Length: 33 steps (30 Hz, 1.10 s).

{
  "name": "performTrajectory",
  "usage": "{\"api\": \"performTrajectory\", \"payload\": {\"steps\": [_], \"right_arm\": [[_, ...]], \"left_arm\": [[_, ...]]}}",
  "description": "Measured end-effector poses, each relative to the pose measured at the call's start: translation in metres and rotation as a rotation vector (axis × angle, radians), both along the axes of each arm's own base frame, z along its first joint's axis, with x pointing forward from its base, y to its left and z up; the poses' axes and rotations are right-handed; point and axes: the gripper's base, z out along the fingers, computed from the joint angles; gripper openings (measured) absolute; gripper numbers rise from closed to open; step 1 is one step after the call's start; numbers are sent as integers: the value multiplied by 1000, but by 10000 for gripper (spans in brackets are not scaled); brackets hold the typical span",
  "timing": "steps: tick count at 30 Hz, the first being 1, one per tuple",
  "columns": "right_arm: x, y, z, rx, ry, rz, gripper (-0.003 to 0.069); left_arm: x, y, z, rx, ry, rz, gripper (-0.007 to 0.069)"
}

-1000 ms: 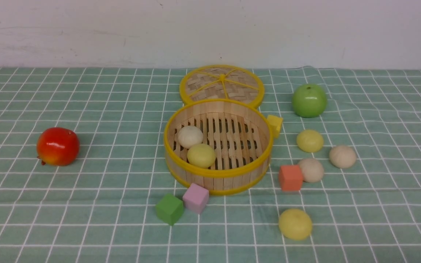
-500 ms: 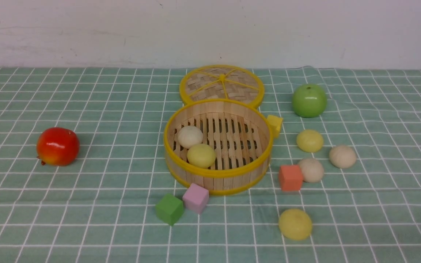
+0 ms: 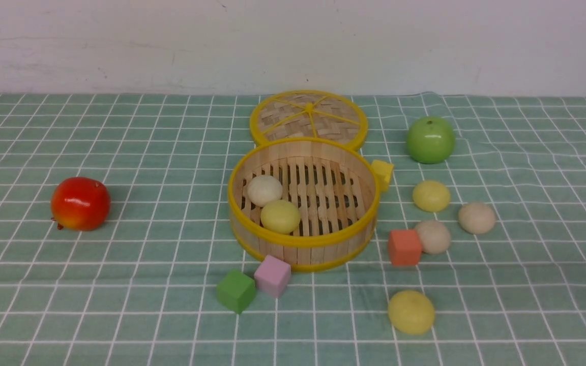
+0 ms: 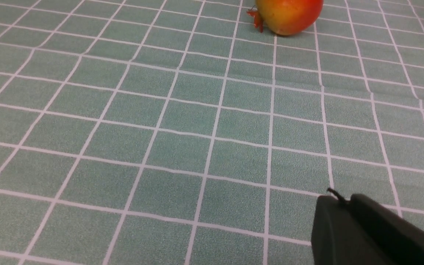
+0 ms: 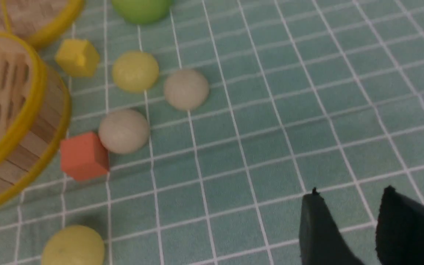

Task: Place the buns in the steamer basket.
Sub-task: Use the right arm to grab a steamed stuffed bun

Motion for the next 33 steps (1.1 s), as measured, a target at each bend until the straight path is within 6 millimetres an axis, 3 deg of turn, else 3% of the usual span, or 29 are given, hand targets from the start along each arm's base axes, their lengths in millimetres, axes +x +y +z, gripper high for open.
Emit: {"api": "performTrajectory", "payload": {"steps": [5, 14, 19, 20, 21, 28, 33], "right_arm": [[33, 4, -20, 26, 184, 63, 239], [95, 19, -21, 71, 411, 238, 239], [127, 54, -30, 53, 479, 362, 239], [133, 68, -34, 45, 500, 406, 239], [133, 70, -34, 44, 498, 412, 239], [134, 136, -56, 10, 587, 583, 239], [133, 157, -68, -3, 597, 628, 239]], "left_arm": [[0, 0, 0, 0, 0, 0, 39], [0, 0, 0, 0, 0, 0, 39], [0, 0, 0, 0, 0, 0, 39], [0, 0, 0, 0, 0, 0, 39], [0, 0, 0, 0, 0, 0, 39], [0, 0, 0, 0, 0, 0, 50], [0, 0, 0, 0, 0, 0, 57]]}}
